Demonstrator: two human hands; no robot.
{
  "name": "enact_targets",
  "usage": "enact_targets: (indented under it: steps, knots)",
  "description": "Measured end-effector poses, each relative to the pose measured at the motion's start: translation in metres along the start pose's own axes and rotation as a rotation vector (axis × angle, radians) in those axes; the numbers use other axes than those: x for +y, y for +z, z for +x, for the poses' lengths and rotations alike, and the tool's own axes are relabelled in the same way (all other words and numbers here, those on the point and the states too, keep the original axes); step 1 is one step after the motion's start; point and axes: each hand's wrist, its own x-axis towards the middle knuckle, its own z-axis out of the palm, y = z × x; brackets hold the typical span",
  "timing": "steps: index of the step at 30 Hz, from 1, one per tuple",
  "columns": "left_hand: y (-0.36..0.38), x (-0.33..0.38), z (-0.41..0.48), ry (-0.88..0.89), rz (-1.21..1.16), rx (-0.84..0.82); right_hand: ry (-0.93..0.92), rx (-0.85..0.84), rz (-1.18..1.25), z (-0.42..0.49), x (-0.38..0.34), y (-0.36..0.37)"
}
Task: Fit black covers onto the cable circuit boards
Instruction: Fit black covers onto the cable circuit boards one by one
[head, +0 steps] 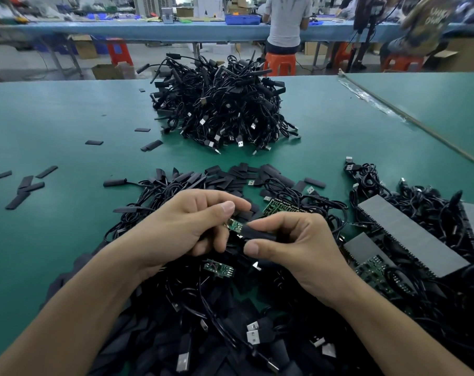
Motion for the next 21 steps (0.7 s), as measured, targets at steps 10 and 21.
enact_targets:
  steps: [10, 21]
  knots:
    - [0.0036, -0.0020, 0.0007, 0.036, 0.119, -0.067, -0.029, 0.096, -0.142, -0.0010, 0.0058, -0.0004]
    - [-0.0042, -0.0057, 0.0010, 0.133, 0.268, 0.179, -0.102, 0.247, -0.151, 0.0031, 0.0076, -0.0012]
